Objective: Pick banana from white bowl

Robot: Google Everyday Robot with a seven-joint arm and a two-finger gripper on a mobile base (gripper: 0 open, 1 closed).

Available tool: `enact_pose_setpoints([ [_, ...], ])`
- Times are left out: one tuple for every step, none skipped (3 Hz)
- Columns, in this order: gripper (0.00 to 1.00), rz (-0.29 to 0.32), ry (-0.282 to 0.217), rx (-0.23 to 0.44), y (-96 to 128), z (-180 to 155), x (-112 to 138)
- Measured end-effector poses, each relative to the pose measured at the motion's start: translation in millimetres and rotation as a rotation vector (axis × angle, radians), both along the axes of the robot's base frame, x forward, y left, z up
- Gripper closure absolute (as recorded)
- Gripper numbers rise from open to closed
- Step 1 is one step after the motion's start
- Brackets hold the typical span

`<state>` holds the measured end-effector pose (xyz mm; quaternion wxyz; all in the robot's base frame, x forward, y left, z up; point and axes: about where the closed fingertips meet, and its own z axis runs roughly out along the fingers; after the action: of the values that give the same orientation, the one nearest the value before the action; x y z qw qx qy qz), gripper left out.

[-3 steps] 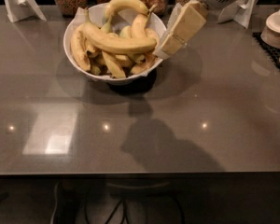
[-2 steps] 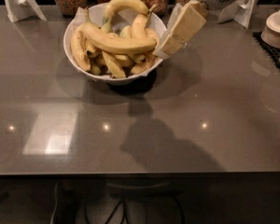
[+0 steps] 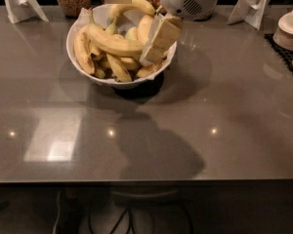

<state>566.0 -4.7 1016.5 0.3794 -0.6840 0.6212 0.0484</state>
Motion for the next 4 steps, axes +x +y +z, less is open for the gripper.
enact_pose_setpoints([
  [0.17,0.032,-0.011,-0.023,20,-16,12],
  [0.25,0.047,-0.018,-0.036,33,-26,21],
  [0.24,0.052,-0.021,-0.048,42,-37,32],
  [0.25,0.049,-0.010,-0.057,50,-48,39],
])
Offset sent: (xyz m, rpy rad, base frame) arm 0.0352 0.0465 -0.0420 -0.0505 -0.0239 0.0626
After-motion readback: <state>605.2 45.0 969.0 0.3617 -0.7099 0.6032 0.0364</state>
